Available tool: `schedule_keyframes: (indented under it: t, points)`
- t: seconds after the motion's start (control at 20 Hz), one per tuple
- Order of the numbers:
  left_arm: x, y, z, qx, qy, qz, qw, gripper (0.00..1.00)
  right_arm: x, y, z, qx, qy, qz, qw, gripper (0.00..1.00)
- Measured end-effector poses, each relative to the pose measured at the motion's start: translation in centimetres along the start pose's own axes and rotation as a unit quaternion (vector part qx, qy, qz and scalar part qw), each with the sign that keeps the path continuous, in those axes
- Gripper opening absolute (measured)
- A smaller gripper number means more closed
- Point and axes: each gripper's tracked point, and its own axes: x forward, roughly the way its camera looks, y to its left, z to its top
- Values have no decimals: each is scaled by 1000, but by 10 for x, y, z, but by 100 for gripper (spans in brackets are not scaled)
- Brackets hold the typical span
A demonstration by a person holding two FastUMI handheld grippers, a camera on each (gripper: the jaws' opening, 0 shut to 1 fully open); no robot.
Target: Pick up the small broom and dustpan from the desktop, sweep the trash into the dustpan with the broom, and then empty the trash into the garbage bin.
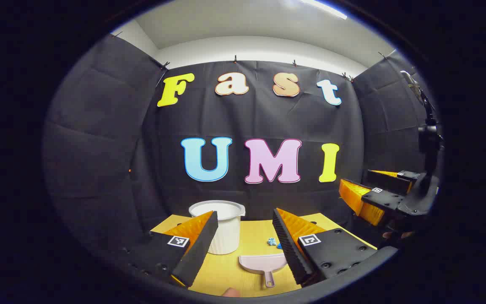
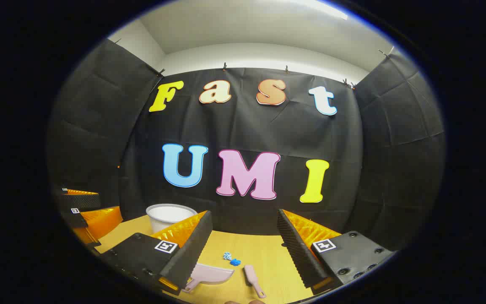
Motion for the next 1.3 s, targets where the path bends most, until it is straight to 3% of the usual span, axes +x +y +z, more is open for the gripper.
schedule_keyframes:
  t: [0.05, 0.4, 1.1, 1.3]
  points:
    - [-1, -3, 1, -4, -5, -6, 1000, 77, 0, -5, 4, 2, -2, -8, 1000, 100]
    - [-11, -15, -14, -10, -3, -32, 999, 77, -26, -27, -6, -18, -7, -42, 999, 96]
    - [-31, -21, -12, 3, -12, -48, 999, 77, -53, -19, -2, -27, -21, -43, 999, 100]
    - [-28, -18, -14, -20, -11, -50, 998, 77, -49, -16, -7, -32, -15, -41, 999, 100]
